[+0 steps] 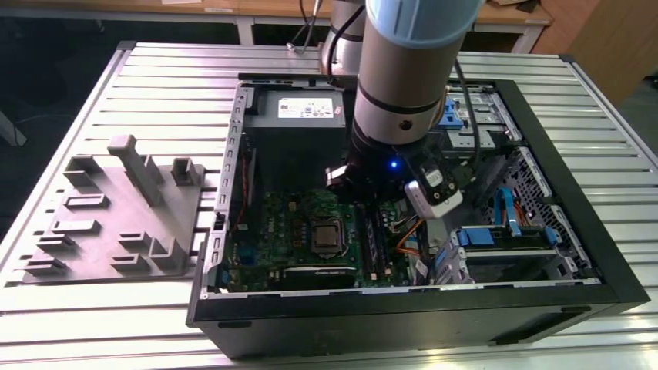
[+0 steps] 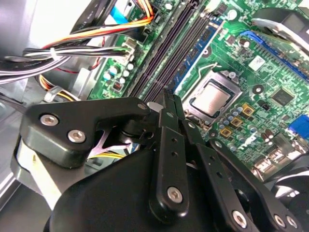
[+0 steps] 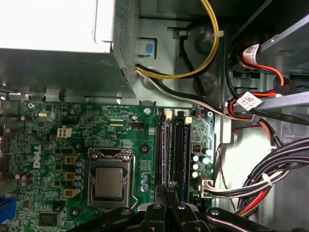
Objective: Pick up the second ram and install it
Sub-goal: 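Insert the second ram into the second slot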
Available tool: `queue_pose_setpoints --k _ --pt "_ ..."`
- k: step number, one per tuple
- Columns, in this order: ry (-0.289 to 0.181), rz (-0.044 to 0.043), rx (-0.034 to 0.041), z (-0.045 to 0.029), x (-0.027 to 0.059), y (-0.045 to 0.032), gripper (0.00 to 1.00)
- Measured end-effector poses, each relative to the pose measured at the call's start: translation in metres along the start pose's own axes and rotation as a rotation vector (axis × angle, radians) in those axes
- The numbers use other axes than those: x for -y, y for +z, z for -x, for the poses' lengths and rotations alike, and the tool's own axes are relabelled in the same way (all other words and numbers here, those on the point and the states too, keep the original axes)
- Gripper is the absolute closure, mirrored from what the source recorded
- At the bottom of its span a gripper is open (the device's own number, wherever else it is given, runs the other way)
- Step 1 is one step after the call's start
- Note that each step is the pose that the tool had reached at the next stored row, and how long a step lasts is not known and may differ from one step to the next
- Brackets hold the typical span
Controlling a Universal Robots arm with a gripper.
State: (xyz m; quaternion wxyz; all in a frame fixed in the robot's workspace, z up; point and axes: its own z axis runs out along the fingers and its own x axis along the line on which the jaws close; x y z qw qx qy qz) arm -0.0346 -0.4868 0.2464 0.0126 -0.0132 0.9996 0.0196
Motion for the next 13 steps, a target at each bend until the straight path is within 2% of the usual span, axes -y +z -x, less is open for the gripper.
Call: queue_pose_setpoints --k 6,13 --pt "-0.003 0.0002 -0.0001 0.0 0.0 0.0006 0.89" --pt "-0.003 0.0002 -0.0001 -0.0001 0.0002 0.0065 0.89"
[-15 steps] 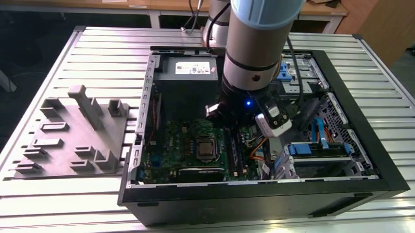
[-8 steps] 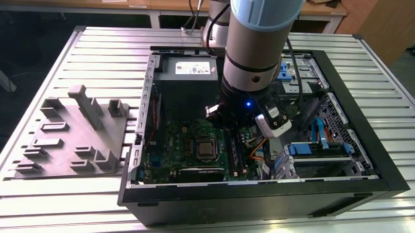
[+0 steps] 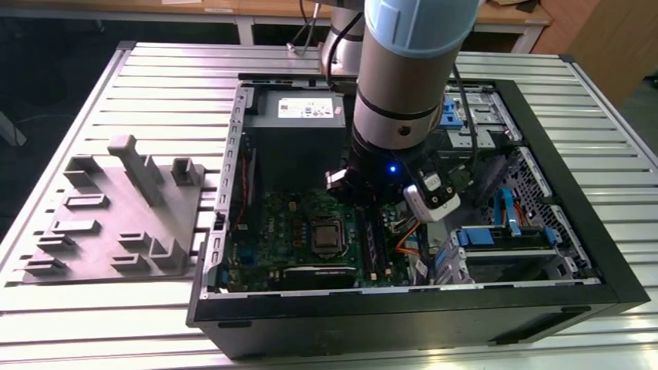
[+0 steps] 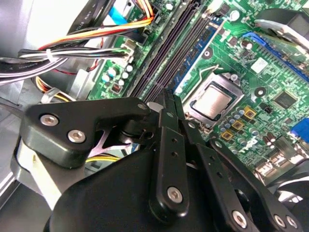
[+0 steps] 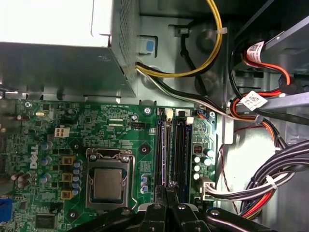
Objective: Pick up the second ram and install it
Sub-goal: 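Insert the second ram into the second slot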
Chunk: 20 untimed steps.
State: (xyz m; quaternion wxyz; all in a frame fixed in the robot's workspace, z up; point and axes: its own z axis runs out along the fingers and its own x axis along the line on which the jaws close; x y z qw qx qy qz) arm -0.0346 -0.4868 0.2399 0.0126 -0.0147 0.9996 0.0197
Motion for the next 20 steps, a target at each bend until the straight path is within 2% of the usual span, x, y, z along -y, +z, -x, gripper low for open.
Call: queue_pose_setpoints --k 5,10,16,20 --pt "0.0 -0.0002 -0.0001 0.0031 0.0002 0.0015 0.89" --pt "0.0 0.0 0.0 0.0031 0.0003 0.0052 0.89" --pt "0.0 0.0002 0.0004 0.002 0.0003 0.0062 0.89" --pt "0.014 -0.0001 0.0008 0.0019 0.0004 0.0077 0.89"
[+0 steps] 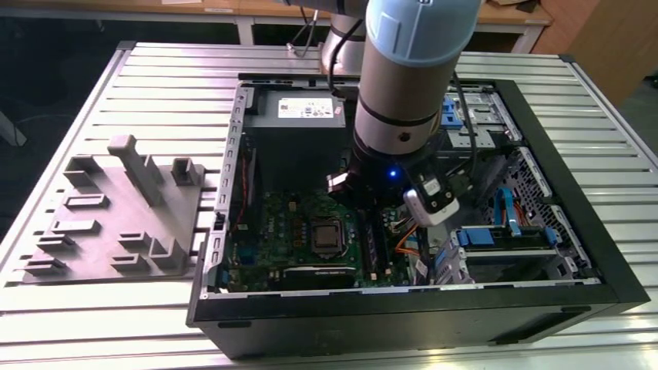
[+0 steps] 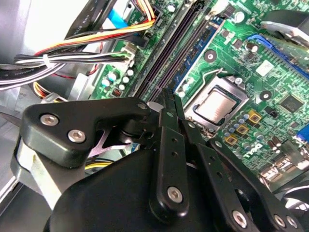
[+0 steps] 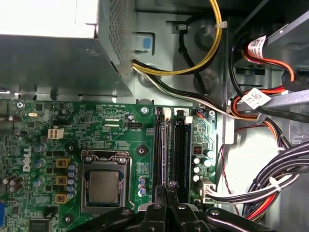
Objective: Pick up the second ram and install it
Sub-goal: 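Insert the second ram into the second slot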
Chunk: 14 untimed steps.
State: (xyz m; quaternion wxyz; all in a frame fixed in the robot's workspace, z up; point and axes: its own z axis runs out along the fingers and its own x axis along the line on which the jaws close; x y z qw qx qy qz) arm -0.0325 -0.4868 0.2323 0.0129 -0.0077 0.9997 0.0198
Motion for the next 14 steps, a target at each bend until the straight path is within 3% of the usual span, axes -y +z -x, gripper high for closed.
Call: queue_pose_setpoints --k 14 --pt "0.005 0.0002 0.0002 0.0 0.0001 0.0022 0.89"
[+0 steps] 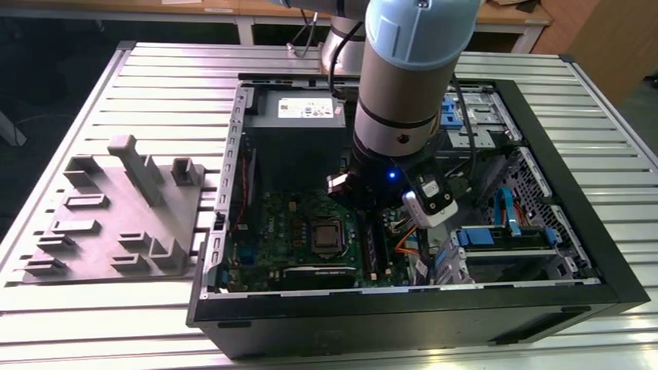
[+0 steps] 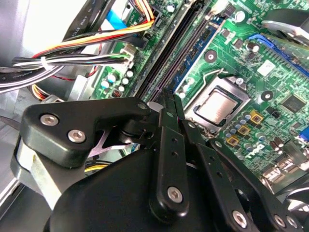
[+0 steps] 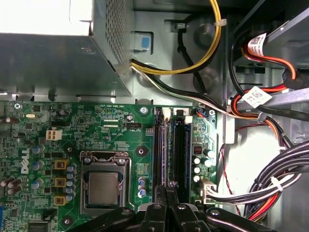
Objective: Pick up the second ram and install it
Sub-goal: 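Insert the second ram into the second slot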
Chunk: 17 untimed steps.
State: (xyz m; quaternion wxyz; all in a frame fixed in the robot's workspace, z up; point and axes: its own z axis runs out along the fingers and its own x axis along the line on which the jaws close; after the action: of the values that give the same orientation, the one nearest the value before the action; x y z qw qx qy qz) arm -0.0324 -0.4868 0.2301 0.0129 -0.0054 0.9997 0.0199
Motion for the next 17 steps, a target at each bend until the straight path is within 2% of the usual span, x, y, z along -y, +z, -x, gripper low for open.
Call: queue_pose_setpoints --k 9,17 --pt "0.0 0.0037 0.0 -0.0001 0.0001 0.0024 0.89" --pt "0.0 0.0037 0.0001 -0.0002 0.0013 0.0043 0.89"
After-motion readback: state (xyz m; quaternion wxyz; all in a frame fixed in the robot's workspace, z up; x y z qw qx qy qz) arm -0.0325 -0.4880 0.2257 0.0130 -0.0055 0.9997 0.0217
